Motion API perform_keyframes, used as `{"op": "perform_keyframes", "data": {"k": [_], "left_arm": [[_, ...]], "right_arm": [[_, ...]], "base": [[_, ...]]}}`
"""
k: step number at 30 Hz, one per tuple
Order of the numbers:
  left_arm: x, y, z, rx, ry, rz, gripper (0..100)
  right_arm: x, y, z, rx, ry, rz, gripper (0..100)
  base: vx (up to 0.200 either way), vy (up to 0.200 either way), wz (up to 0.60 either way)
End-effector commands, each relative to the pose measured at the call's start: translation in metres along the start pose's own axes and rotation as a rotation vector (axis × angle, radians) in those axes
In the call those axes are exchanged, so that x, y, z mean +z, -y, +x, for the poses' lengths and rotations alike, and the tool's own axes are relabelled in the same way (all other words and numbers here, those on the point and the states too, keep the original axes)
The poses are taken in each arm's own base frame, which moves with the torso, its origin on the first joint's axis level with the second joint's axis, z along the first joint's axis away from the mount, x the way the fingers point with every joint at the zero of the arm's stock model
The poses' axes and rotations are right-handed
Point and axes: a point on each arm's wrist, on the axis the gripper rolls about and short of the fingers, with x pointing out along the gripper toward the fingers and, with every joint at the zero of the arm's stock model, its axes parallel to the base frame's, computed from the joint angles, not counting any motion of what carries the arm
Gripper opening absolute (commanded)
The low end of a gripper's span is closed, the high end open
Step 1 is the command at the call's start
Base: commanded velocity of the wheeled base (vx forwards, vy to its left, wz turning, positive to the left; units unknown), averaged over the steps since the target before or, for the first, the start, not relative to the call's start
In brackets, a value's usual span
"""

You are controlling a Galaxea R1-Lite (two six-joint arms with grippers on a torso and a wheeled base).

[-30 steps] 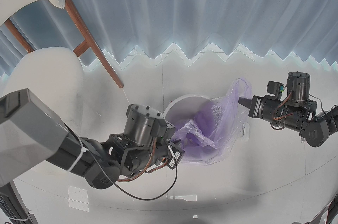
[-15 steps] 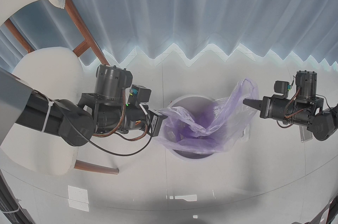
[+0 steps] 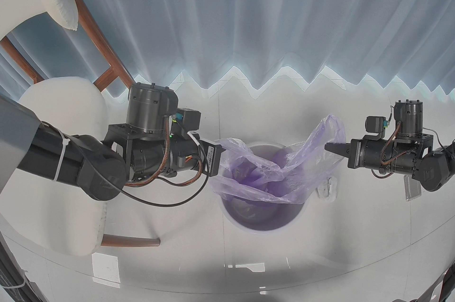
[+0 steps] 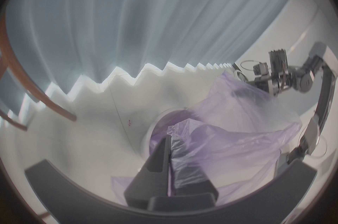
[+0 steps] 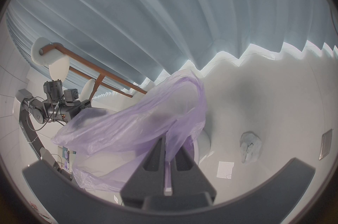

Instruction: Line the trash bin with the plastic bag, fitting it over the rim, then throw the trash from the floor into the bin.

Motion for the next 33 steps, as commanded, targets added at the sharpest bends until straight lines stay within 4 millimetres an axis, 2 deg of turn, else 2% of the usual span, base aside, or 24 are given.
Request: {"op": "perform_keyframes", "data": {"k": [1,7,11,14,15,17,19,22,23,25,30,33], "left_arm": [[-0.009,0.014,-0.001,-0.014,0.002,-0.113,0],[-0.02,0.026,-0.009,-0.044,-0.012,-0.316,0],[-0.011,0.033,-0.006,-0.098,0.14,-0.468,0],[-0.014,0.035,-0.001,-0.107,0.209,-0.496,0],[-0.02,0.035,0.009,-0.116,0.248,-0.489,0],[-0.022,0.037,0.011,-0.108,0.253,-0.489,0],[-0.025,0.037,0.014,-0.056,0.176,-0.494,0],[-0.016,0.035,0.014,-0.026,0.123,-0.511,0],[0.005,0.034,0.011,-0.01,0.121,-0.568,0],[0.018,0.033,0.012,0.001,0.12,-0.588,0],[0.025,0.023,0.012,0.077,0.014,-0.589,0],[0.023,0.009,0.021,0.161,-0.054,-0.55,0]], "right_arm": [[-0.001,0.0,0.0,-0.002,-0.011,0.005,0],[-0.004,0.002,-0.003,-0.042,-0.011,0.009,0],[-0.004,0.003,-0.003,-0.079,-0.008,0.01,0],[-0.004,0.003,-0.003,-0.082,-0.008,0.012,0],[-0.003,0.003,-0.003,-0.083,-0.003,0.01,0],[-0.002,0.003,-0.003,-0.083,-0.001,0.009,0],[0.002,0.003,-0.001,-0.097,0.014,0.005,0],[0.005,0.005,0.0,-0.116,0.028,0.008,0],[0.008,0.007,0.001,-0.122,0.034,0.01,0],[0.009,0.009,0.001,-0.127,0.038,0.012,0],[0.015,0.012,0.009,-0.127,0.028,0.014,0],[0.027,0.018,0.02,-0.132,0.017,0.022,0]], "base": [[0.0,0.0,0.0],[0.0,0.0,0.0],[0.0,0.0,0.0],[0.0,0.0,0.0],[0.0,0.0,0.0],[0.0,0.0,0.0],[0.0,0.0,0.0],[0.0,0.0,0.0],[0.0,0.0,0.0],[0.0,0.0,0.0],[0.0,0.0,0.0],[0.0,0.0,0.0]]}}
